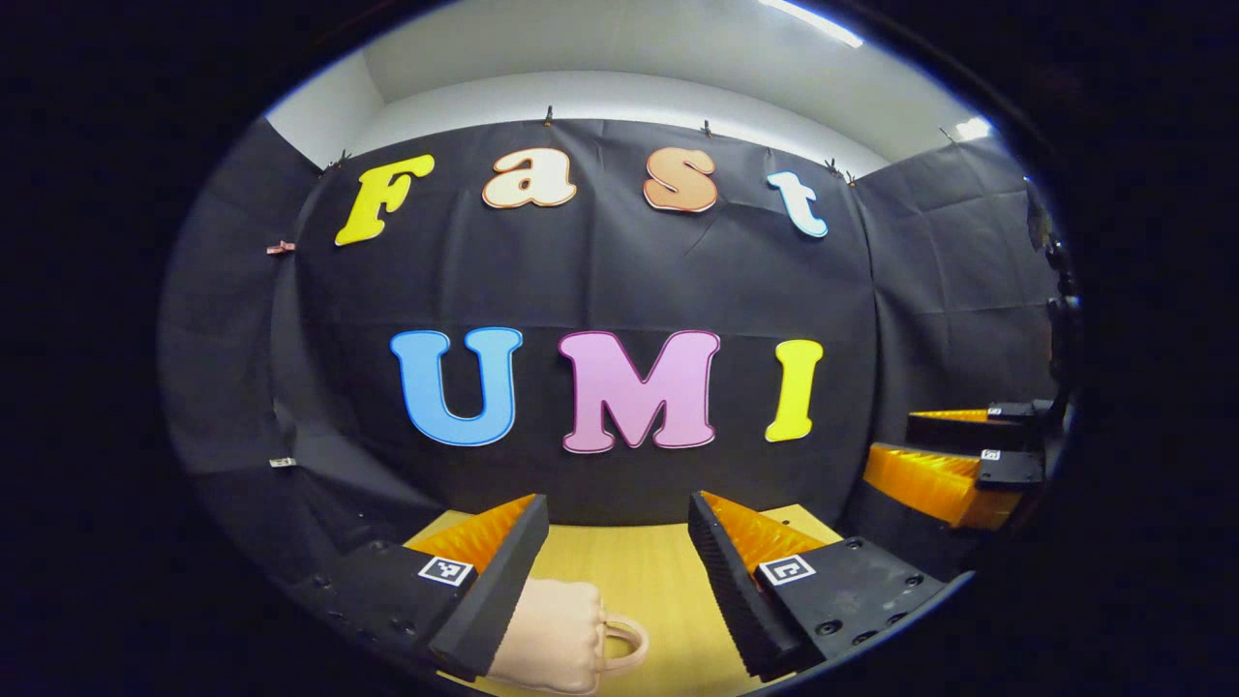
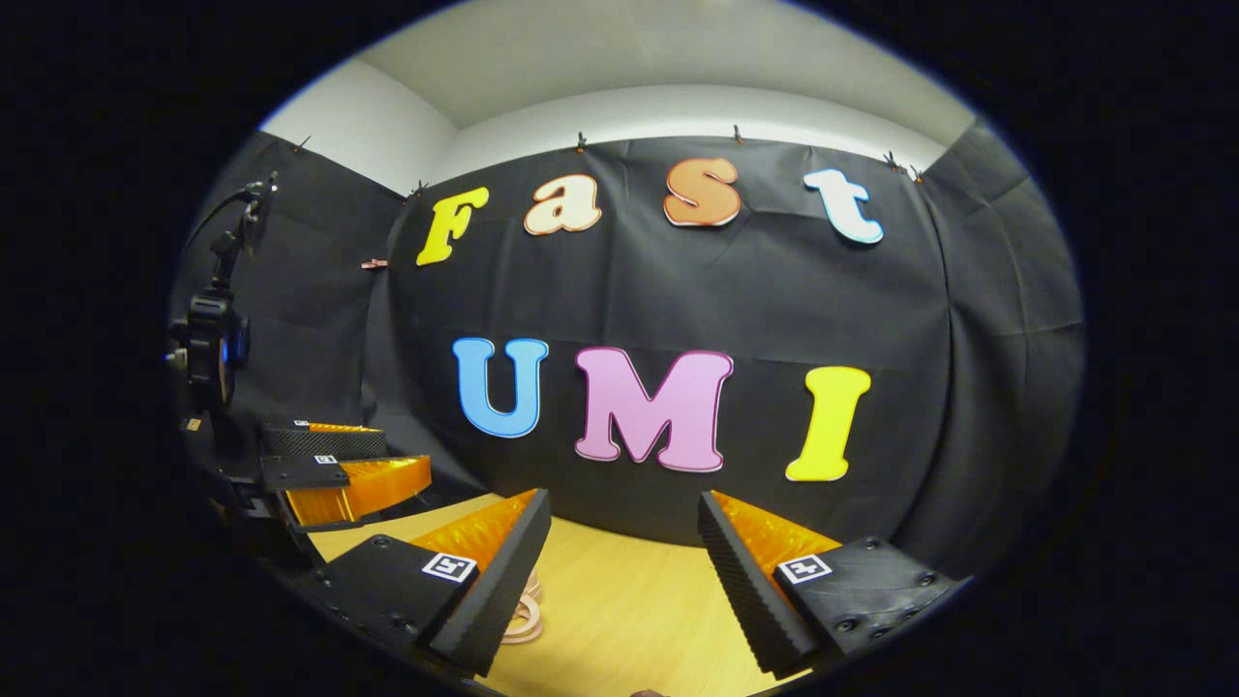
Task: First open the suitcase, pack the skin care products into it, and then close the suitcase.
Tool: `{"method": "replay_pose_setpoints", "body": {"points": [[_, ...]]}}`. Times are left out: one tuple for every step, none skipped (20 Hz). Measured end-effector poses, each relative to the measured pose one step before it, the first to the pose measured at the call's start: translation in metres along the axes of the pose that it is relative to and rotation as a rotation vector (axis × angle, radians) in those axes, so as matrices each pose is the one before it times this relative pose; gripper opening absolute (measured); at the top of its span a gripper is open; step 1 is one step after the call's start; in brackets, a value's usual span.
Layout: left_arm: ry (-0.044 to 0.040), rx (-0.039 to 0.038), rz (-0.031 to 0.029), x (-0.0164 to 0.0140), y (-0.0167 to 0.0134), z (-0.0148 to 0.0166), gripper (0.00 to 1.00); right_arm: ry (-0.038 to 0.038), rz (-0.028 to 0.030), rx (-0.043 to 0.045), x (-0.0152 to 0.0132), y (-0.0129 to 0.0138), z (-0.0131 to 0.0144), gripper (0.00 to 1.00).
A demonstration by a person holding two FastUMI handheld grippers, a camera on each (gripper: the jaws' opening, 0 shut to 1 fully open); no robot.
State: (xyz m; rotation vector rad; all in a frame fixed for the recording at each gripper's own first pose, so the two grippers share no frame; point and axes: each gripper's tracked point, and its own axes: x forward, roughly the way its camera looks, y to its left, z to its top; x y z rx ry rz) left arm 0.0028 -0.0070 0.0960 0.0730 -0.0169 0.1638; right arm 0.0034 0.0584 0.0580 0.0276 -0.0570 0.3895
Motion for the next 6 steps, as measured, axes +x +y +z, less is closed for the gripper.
{"method": "replay_pose_setpoints", "body": {"points": [[0.00254, -0.01456, -0.01314, 0.00376, 0.00207, -0.00299, 0.93, 0.00271, 0.00643, -0.02508, -0.00127, 0.00577, -0.0003, 0.92], [-0.004, -0.00471, -0.02102, 0.00015, -0.01314, -0.00838, 0.95, -0.00535, 0.00328, -0.022, -0.0014, 0.00536, 0.00359, 0.95], [0.00119, 0.00423, -0.00473, 0.00076, 0.00082, -0.00241, 0.95, -0.00508, -0.00576, -0.00399, 0.00237, 0.00189, 0.00158, 0.96], [-0.0141, 0.00967, 0.00945, 0.00118, 0.00549, 0.00078, 0.94, 0.00191, -0.00941, -0.00135, 0.00111, -0.00063, -0.0003, 0.96], [-0.0198, 0.00876, -0.00309, -0.00081, 0.00072, 0.00573, 0.95, 0.00245, -0.01218, 0.00172, 0.00047, -0.00051, 0.00014, 0.96], [-0.01287, 0.00204, -0.0058, 0.00003, 0.0001, 0.00541, 0.95, 0.00198, -0.01667, 0.0063, 0.00167, -0.0004, 0.00171, 0.96]]}}
